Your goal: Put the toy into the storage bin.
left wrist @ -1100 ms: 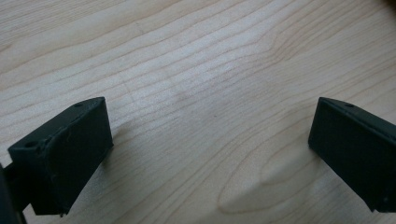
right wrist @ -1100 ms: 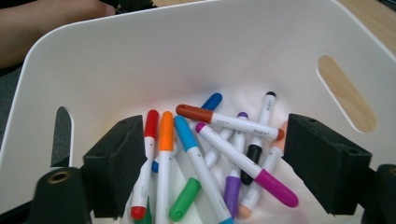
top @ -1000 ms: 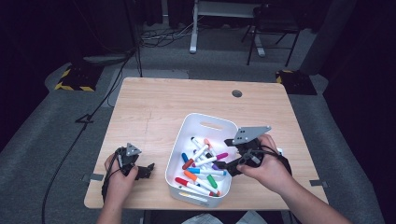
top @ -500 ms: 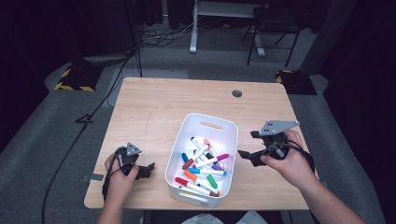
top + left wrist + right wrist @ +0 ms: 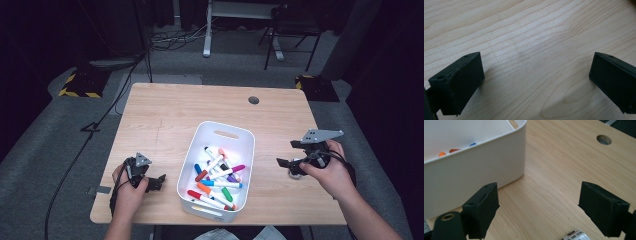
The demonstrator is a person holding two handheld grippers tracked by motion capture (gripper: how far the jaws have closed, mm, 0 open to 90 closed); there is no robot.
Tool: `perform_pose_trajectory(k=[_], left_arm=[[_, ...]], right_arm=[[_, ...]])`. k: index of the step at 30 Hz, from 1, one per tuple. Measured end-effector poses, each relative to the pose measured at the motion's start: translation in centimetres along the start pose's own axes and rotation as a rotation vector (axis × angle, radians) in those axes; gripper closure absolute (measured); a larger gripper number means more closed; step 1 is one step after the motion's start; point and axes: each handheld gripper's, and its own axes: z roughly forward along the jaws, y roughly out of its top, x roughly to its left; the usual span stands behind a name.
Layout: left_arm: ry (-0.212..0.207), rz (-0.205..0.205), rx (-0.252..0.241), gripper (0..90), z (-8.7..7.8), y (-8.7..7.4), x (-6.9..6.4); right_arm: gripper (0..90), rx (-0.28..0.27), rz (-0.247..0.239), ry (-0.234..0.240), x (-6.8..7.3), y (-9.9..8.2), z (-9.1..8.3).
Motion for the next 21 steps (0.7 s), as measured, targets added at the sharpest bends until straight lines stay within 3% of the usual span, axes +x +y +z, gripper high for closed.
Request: perform_pose_trajectory(k=[6,13,21], left_arm=[[0.0,0.0,0.0,0.0,0.0,0.0,0.0],[0.0,0.0,0.0,0.0,0.0,0.0,0.0],[0.001,0.003,0.001,0.0,0.0,0.0,0.0]], right_arm=[[17.2,0.009,0.04,-0.015,-1.9,-1.8,0.3],[16.5,0.083,0.024,-0.087,-3.4,-4.0,1.0],[16.7,0.118,0.069,-0.096,-4.8,-6.5,2.6]])
